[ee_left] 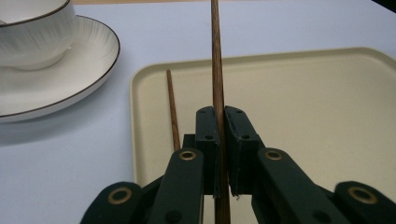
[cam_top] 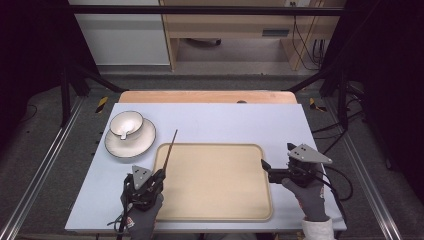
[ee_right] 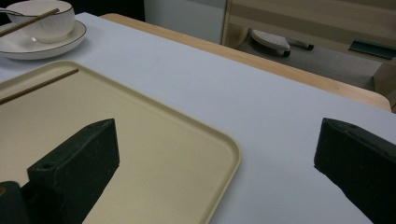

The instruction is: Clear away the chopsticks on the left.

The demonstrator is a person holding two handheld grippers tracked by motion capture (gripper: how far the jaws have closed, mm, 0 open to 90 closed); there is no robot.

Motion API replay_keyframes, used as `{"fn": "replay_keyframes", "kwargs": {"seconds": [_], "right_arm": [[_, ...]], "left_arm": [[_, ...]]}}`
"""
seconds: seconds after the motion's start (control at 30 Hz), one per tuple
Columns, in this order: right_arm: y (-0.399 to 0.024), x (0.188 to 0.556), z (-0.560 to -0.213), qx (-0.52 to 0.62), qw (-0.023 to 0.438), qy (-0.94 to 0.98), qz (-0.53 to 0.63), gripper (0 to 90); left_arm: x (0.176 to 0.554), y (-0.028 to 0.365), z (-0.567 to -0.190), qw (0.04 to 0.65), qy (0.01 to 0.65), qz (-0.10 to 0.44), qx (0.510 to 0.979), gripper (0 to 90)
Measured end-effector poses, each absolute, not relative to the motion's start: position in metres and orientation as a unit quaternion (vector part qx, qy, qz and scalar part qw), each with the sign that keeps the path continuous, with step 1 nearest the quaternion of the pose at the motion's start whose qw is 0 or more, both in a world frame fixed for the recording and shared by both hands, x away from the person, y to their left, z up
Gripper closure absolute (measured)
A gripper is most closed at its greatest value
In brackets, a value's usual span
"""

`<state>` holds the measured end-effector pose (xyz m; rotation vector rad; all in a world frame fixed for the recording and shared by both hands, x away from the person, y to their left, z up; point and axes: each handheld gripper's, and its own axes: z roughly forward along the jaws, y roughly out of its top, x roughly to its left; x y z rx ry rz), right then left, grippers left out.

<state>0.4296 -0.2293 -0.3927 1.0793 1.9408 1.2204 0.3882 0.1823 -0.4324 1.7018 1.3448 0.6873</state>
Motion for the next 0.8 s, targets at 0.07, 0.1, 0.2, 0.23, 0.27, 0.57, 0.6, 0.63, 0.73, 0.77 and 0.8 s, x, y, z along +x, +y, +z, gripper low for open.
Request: {"fn": "replay_keyframes", "kwargs": {"seconds": [0.07, 0.1, 0.2, 0.23, 0.27, 0.57, 0.6, 0.63, 0.73, 0.77, 0.8], "right_arm": [[-0.229, 0.430, -0.393, 0.406, 0.300, 0.732, 0.458, 0.4], [-0.228, 0.430, -0.393, 0.407, 0.298, 0.731, 0.459, 0.4], [-0.227, 0.431, -0.395, 0.406, 0.298, 0.734, 0.456, 0.4], [-0.227, 0.431, -0.395, 0.406, 0.298, 0.735, 0.455, 0.4], [-0.227, 0.431, -0.395, 0.406, 0.297, 0.735, 0.455, 0.4], [-0.224, 0.432, -0.397, 0.404, 0.297, 0.739, 0.450, 0.4], [-0.225, 0.432, -0.397, 0.404, 0.297, 0.739, 0.450, 0.3], [-0.225, 0.432, -0.397, 0.404, 0.298, 0.739, 0.450, 0.4], [-0.225, 0.432, -0.398, 0.405, 0.297, 0.739, 0.449, 0.4], [-0.224, 0.433, -0.398, 0.405, 0.297, 0.739, 0.449, 0.4], [-0.224, 0.433, -0.398, 0.405, 0.297, 0.740, 0.448, 0.4]], "left_arm": [[0.387, 0.182, -0.437, 0.418, 0.540, 0.274, 0.678, 84.3], [0.386, 0.182, -0.441, 0.419, 0.543, 0.273, 0.675, 84.3], [0.386, 0.181, -0.451, 0.412, 0.549, 0.267, 0.677, 84.3], [0.386, 0.180, -0.453, 0.411, 0.550, 0.265, 0.677, 84.3], [0.386, 0.180, -0.458, 0.408, 0.552, 0.265, 0.677, 84.3], [0.391, 0.174, -0.475, 0.388, 0.556, 0.263, 0.686, 84.3], [0.392, 0.174, -0.476, 0.387, 0.557, 0.264, 0.686, 84.4], [0.392, 0.174, -0.476, 0.386, 0.558, 0.262, 0.686, 84.3], [0.394, 0.172, -0.479, 0.380, 0.560, 0.259, 0.689, 84.4], [0.395, 0.172, -0.479, 0.377, 0.560, 0.260, 0.690, 84.3], [0.395, 0.172, -0.479, 0.377, 0.560, 0.260, 0.691, 84.3]]}}
